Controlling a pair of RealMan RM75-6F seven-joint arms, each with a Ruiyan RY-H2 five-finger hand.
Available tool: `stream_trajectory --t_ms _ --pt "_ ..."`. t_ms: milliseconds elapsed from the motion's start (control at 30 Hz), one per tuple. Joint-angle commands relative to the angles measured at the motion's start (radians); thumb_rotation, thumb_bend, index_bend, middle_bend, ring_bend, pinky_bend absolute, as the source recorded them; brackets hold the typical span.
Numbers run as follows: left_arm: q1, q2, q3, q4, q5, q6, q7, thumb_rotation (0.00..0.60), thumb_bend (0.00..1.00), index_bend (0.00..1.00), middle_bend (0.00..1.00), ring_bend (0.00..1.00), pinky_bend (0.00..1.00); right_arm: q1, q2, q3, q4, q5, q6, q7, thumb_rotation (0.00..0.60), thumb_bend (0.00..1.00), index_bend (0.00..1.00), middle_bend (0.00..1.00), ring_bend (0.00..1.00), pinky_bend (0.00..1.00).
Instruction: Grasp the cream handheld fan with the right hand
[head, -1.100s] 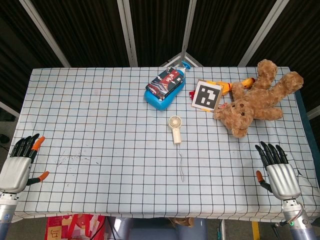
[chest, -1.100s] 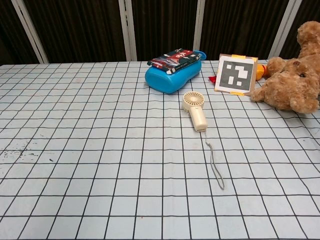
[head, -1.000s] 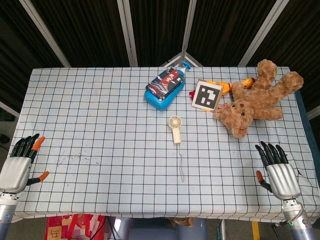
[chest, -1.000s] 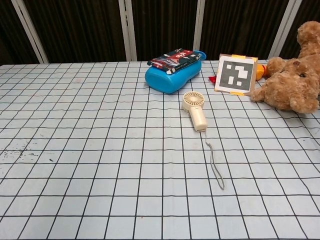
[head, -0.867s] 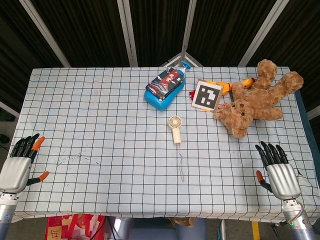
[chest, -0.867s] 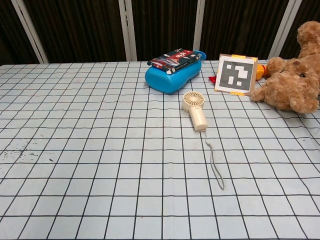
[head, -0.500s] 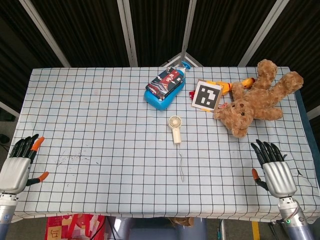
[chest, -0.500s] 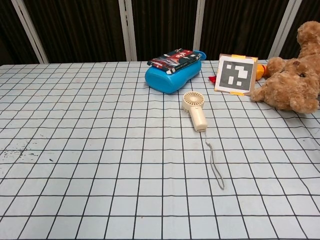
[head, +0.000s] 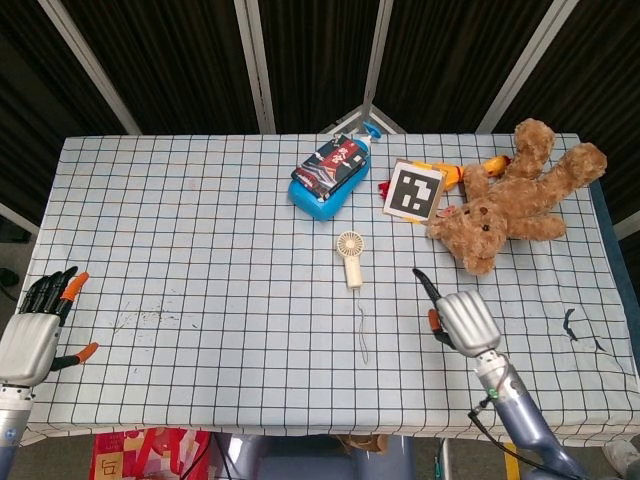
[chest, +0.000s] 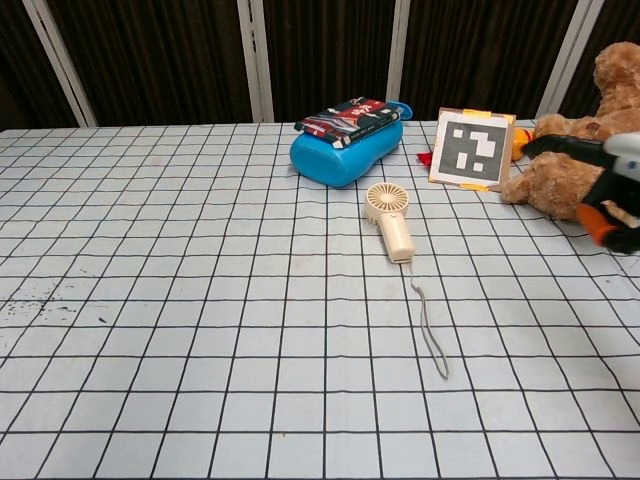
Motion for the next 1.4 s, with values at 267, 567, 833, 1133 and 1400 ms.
stream_trajectory --t_ms 267,567,833,1133,1400 --pt "-0.002 0.023 -0.004 -0.011 -0.026 -0.022 -0.046 0.600 0.09 0.00 0.00 0.00 0.00 0.204 -0.267 0.091 0.152 0.321 -0.162 -0.240 0.600 0.78 0.00 0.82 0.93 0.85" --pt "-0.009 0.041 -0.005 -0.023 -0.042 -0.049 -0.077 0.600 0.09 0.00 0.00 0.00 0.00 0.301 -0.376 0.123 0.278 0.470 -0.195 -0.286 0.600 0.79 0.00 0.83 0.93 0.85" --pt "-0.013 0.047 -0.005 -0.027 -0.045 -0.058 -0.089 0.600 0.09 0.00 0.00 0.00 0.00 0.336 -0.398 0.128 0.335 0.527 -0.191 -0.281 0.600 0.79 0.00 0.83 0.93 0.85" --pt "-0.013 0.048 -0.003 -0.033 -0.040 -0.056 -0.087 0.600 0.09 0.00 0.00 0.00 0.00 0.342 -0.391 0.109 0.327 0.542 -0.170 -0.269 0.600 0.79 0.00 0.83 0.93 0.85" --pt "-0.011 0.047 -0.001 -0.035 -0.037 -0.052 -0.083 0.600 0.09 0.00 0.00 0.00 0.00 0.351 -0.382 0.099 0.323 0.567 -0.155 -0.267 0.600 0.79 0.00 0.83 0.93 0.85"
